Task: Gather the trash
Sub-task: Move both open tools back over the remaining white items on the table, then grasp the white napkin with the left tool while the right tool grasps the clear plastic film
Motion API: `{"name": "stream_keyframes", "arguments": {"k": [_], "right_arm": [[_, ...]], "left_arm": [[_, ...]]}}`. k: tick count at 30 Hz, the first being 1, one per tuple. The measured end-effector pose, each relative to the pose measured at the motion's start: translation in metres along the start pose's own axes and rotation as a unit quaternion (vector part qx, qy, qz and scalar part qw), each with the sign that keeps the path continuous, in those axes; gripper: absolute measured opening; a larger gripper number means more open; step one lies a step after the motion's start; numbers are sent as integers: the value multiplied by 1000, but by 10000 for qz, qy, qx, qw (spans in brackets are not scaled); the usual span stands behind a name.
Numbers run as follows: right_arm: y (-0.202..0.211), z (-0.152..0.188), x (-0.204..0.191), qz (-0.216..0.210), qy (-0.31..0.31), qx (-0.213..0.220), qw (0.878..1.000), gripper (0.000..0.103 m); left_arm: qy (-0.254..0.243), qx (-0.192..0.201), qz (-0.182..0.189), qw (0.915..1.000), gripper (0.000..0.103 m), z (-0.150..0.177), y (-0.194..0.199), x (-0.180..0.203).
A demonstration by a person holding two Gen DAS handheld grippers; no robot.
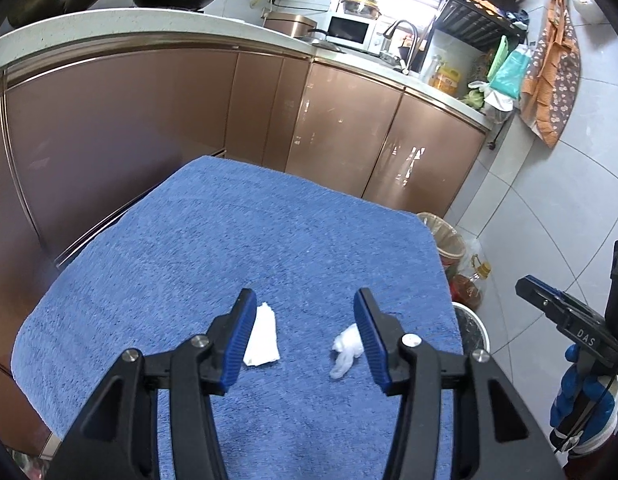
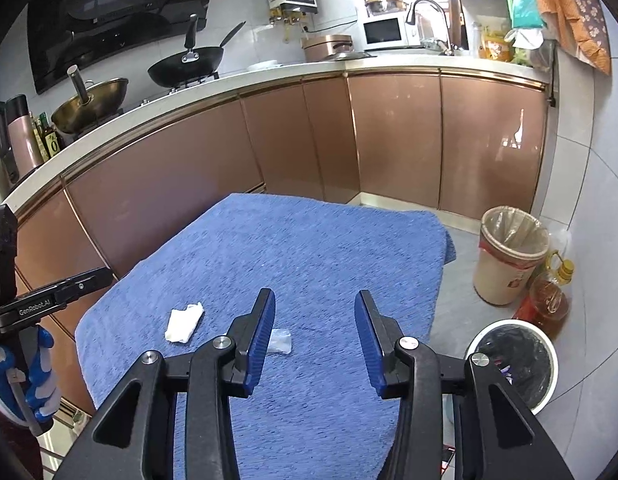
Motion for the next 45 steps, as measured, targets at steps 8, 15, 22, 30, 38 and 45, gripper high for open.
{"name": "stream_keyframes", "arguments": {"k": [8, 15, 22, 30, 38, 45], "right_arm": [[-24, 10, -4, -331, -93, -311, 9989, 45], [-52, 21, -8, -575, -169, -661, 9960, 45], [-84, 38, -6, -873, -422, -1057, 9897, 47], [-117, 55, -7, -1211, -746, -1495, 9785, 47], [-154, 66, -14, -1607, -1097, -1947, 9614, 47], [-181, 65, -4, -1729, -1570, -2059, 9503, 47]], "left_arm": [[34, -303, -58, 9995, 49, 8, -25, -11], [62, -583, -96, 9982, 52, 18, -49, -21], [101, -951, -117, 9953, 53, 35, -77, -33], [192, -1479, -55, 9888, 53, 50, -113, -43], [141, -1749, -2, 9845, 52, 55, -144, -36], [48, -1831, 24, 9831, 49, 54, -161, -29]]}}
Point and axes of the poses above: each gripper's, at about its wrist camera, not at the fingertips, and y roughly against the way its jaws point, x to its right, z to its underside, the point moved 6 cm from there along -y, roughly the way its jaws point, and after that the axes turned 14 degrees about -z, right-handed, at the moved point
